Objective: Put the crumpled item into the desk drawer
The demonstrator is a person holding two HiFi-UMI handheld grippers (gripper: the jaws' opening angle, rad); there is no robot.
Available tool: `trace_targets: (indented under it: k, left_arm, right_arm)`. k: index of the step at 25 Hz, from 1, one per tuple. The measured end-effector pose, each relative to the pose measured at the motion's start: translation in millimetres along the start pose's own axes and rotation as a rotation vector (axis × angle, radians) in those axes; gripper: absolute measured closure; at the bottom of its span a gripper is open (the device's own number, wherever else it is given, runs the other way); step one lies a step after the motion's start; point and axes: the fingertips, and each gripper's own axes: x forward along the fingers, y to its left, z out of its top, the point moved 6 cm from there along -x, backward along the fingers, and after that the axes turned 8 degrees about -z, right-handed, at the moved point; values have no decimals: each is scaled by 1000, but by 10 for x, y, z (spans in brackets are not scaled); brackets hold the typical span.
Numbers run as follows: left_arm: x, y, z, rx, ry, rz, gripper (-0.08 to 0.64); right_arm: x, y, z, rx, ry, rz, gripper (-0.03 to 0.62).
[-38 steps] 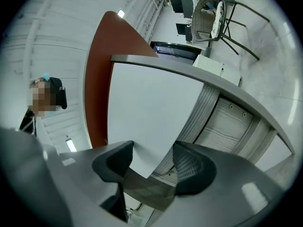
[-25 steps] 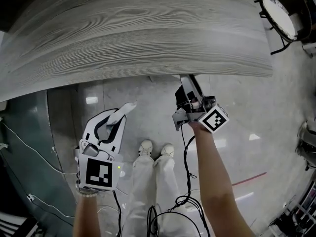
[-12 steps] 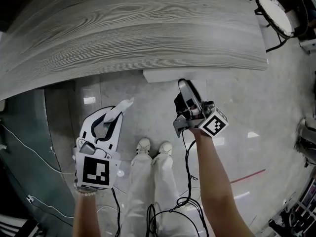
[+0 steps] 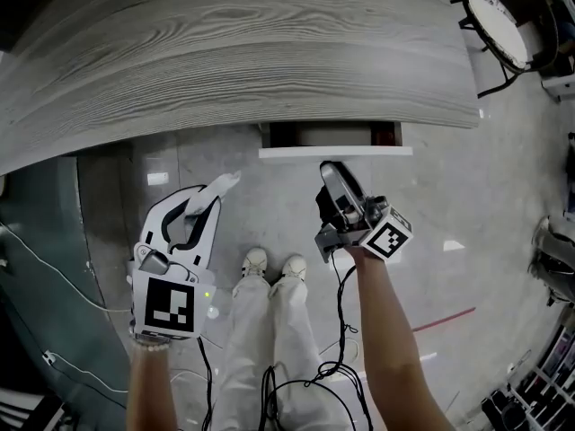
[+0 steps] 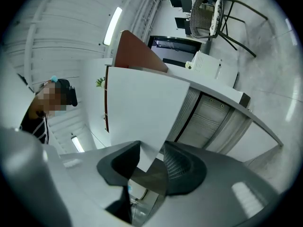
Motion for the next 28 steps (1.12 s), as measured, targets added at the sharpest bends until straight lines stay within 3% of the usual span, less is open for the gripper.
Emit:
trace_targets:
  k: [4,7,12,19,28]
  left_arm:
    - [1,8,31,19,0,-3,503]
    - [-10,-5,83,33,-7,0,503]
    - [-69,5,275,81,-12,3,503]
    - [-197,-14,603,136,-13,6,503]
    - [-242,-95,1078,205,-46,14,503]
  right_arm:
    - [13,9,-17,-13,-2,-38,417]
    - [-53,17,0,-72,-6,-132,424]
    - [-248,67,87,-250,4,-324,581]
    - [-533,502,169,-355,59,-323,583]
    - [-806,1172,500,-517,24,-337,583]
